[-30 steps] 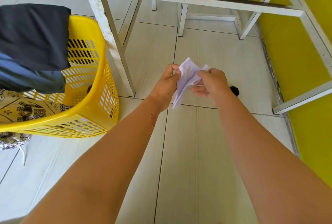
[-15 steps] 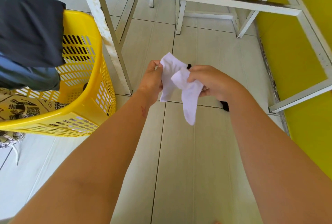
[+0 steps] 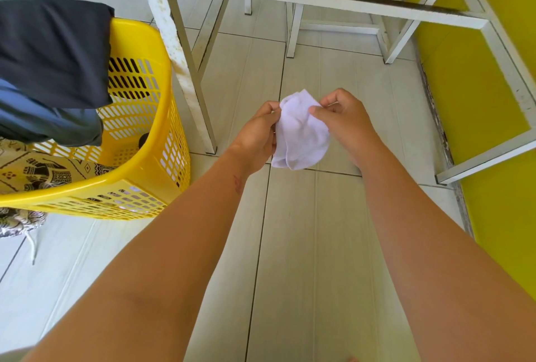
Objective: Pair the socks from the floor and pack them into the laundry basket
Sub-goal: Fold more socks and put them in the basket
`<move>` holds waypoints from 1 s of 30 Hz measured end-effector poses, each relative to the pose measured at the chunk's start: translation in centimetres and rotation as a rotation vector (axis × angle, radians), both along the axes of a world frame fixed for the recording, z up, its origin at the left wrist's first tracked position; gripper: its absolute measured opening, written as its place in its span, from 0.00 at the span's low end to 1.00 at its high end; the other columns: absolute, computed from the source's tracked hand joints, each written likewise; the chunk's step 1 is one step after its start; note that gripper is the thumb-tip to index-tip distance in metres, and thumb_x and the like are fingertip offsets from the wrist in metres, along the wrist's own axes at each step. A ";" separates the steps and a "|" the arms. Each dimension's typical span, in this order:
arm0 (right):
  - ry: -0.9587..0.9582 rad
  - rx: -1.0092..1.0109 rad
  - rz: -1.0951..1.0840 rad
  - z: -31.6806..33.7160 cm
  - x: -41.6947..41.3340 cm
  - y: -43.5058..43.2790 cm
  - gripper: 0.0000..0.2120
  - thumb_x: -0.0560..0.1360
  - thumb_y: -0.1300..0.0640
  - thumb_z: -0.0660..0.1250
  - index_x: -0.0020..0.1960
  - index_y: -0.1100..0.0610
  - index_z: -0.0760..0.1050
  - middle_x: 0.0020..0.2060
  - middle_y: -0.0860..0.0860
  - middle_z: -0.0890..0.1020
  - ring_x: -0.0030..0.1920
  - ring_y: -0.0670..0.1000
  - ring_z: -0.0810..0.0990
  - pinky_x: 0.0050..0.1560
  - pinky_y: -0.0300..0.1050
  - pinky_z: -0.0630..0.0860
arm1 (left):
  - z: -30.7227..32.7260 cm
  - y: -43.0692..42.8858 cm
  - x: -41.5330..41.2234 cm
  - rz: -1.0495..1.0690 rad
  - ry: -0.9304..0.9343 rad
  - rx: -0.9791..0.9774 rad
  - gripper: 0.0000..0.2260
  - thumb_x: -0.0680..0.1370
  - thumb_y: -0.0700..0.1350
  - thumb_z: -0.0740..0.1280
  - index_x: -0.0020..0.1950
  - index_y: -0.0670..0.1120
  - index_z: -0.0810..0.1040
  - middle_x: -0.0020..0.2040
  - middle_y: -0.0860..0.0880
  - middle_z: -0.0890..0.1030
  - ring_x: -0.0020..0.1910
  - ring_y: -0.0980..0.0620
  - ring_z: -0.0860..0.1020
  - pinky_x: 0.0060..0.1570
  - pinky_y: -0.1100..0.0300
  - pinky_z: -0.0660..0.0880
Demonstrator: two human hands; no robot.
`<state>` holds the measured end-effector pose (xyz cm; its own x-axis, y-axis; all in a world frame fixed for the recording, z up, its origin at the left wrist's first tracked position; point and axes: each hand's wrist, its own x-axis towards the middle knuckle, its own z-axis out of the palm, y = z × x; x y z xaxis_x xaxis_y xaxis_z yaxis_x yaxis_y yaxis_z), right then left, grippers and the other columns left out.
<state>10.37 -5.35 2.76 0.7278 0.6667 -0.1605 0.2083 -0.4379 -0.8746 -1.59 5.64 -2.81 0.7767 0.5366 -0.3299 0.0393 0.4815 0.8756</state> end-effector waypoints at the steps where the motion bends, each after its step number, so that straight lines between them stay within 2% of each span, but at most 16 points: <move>1: 0.023 0.017 -0.031 0.0 0.0 -0.1 0.07 0.75 0.55 0.69 0.49 0.55 0.73 0.46 0.52 0.80 0.45 0.51 0.77 0.42 0.42 0.71 | 0.2 -0.2 0.1 -0.004 -0.002 -0.004 0.11 0.84 0.48 0.54 0.56 0.46 0.73 0.53 0.44 0.79 0.53 0.44 0.77 0.56 0.48 0.71; 3: 0.040 0.013 -0.066 -0.1 0.0 0.0 0.07 0.75 0.55 0.69 0.50 0.55 0.73 0.47 0.51 0.80 0.47 0.52 0.78 0.43 0.43 0.73 | 0.6 -0.4 0.4 -0.039 -0.006 -0.014 0.17 0.82 0.54 0.56 0.62 0.43 0.73 0.58 0.45 0.81 0.58 0.45 0.79 0.62 0.48 0.72; 5: 0.000 -0.018 -0.076 -0.2 0.0 0.0 0.07 0.74 0.52 0.69 0.49 0.52 0.73 0.46 0.49 0.81 0.50 0.54 0.80 0.51 0.50 0.77 | 1.0 -0.8 0.6 -0.085 0.015 0.051 0.19 0.79 0.56 0.63 0.63 0.44 0.72 0.58 0.45 0.81 0.58 0.46 0.80 0.61 0.47 0.75; 7: -0.076 -0.058 -0.095 -0.3 -0.1 0.0 0.06 0.73 0.49 0.68 0.46 0.47 0.72 0.44 0.44 0.79 0.54 0.55 0.78 0.59 0.57 0.75 | 1.2 -1.0 0.5 -0.091 0.030 0.102 0.13 0.78 0.48 0.68 0.60 0.45 0.73 0.55 0.44 0.82 0.55 0.45 0.81 0.58 0.47 0.76; 10: -0.134 -0.151 -0.094 -0.2 -0.4 -0.5 0.12 0.72 0.43 0.67 0.54 0.43 0.73 0.50 0.43 0.77 0.58 0.52 0.73 0.61 0.56 0.72 | 1.3 -0.8 0.2 -0.037 0.026 0.119 0.09 0.78 0.43 0.68 0.57 0.45 0.75 0.54 0.43 0.81 0.53 0.44 0.80 0.57 0.44 0.75; 11: -0.124 -0.168 -0.062 -0.2 -0.4 -0.6 0.13 0.71 0.41 0.65 0.53 0.43 0.74 0.49 0.43 0.77 0.57 0.53 0.75 0.61 0.57 0.72 | 1.6 -0.8 0.0 -0.020 0.026 0.141 0.09 0.78 0.43 0.68 0.56 0.45 0.76 0.53 0.43 0.81 0.53 0.44 0.80 0.56 0.44 0.75; 13: -0.134 -0.162 0.011 0.0 -0.6 -0.7 0.09 0.71 0.41 0.65 0.43 0.46 0.74 0.40 0.44 0.77 0.47 0.52 0.76 0.57 0.58 0.73 | 2.3 -0.7 -0.4 0.027 0.063 0.205 0.09 0.75 0.47 0.70 0.53 0.47 0.77 0.52 0.43 0.81 0.53 0.41 0.80 0.56 0.42 0.76; 15: -0.123 -0.092 0.035 0.3 -0.9 -0.6 0.07 0.74 0.47 0.66 0.42 0.49 0.73 0.36 0.44 0.74 0.41 0.51 0.73 0.47 0.49 0.73 | 3.2 -1.0 -1.1 0.056 0.093 0.247 0.13 0.72 0.53 0.72 0.53 0.49 0.78 0.53 0.45 0.82 0.56 0.41 0.81 0.58 0.40 0.76; 17: -0.070 0.031 0.045 0.9 -1.7 -0.3 0.05 0.76 0.53 0.67 0.46 0.54 0.74 0.37 0.45 0.75 0.40 0.49 0.72 0.40 0.42 0.69 | 3.9 -1.3 -2.2 0.044 0.125 0.287 0.20 0.71 0.56 0.73 0.58 0.48 0.77 0.55 0.46 0.83 0.57 0.44 0.81 0.57 0.44 0.78; 19: -0.020 0.088 0.075 1.8 -2.6 0.3 0.07 0.76 0.54 0.67 0.48 0.58 0.76 0.39 0.48 0.76 0.40 0.49 0.73 0.40 0.42 0.69 | 4.4 -1.5 -3.5 0.046 0.162 0.355 0.18 0.75 0.52 0.71 0.61 0.45 0.78 0.55 0.46 0.84 0.56 0.47 0.82 0.54 0.51 0.79; 21: 0.027 0.102 0.112 2.7 -3.5 0.9 0.11 0.75 0.53 0.68 0.48 0.62 0.75 0.40 0.51 0.76 0.40 0.50 0.74 0.41 0.46 0.72 | 5.5 -1.5 -4.7 0.134 0.210 0.423 0.15 0.78 0.50 0.68 0.60 0.42 0.77 0.54 0.45 0.83 0.54 0.46 0.82 0.49 0.54 0.77; 25: 0.134 0.199 0.155 4.9 -5.8 2.4 0.17 0.73 0.48 0.69 0.48 0.63 0.75 0.41 0.53 0.77 0.42 0.51 0.76 0.44 0.50 0.75 | 9.3 -1.7 -7.2 0.278 0.314 0.781 0.14 0.81 0.51 0.62 0.61 0.44 0.74 0.48 0.45 0.82 0.50 0.44 0.80 0.47 0.51 0.77; 27: 0.223 0.268 0.181 5.8 -7.3 3.5 0.12 0.74 0.51 0.70 0.46 0.61 0.75 0.42 0.54 0.78 0.43 0.51 0.78 0.45 0.49 0.77 | 11.3 -2.0 -8.7 0.367 0.370 0.967 0.10 0.82 0.50 0.59 0.55 0.44 0.71 0.38 0.47 0.77 0.42 0.43 0.78 0.40 0.52 0.73; 30: 0.266 0.335 0.232 7.0 -9.9 5.7 0.07 0.74 0.54 0.70 0.45 0.57 0.77 0.40 0.54 0.78 0.42 0.50 0.78 0.45 0.47 0.76 | 13.5 -1.6 -11.4 0.554 0.452 1.101 0.11 0.83 0.49 0.57 0.56 0.42 0.70 0.34 0.48 0.72 0.38 0.38 0.76 0.33 0.53 0.67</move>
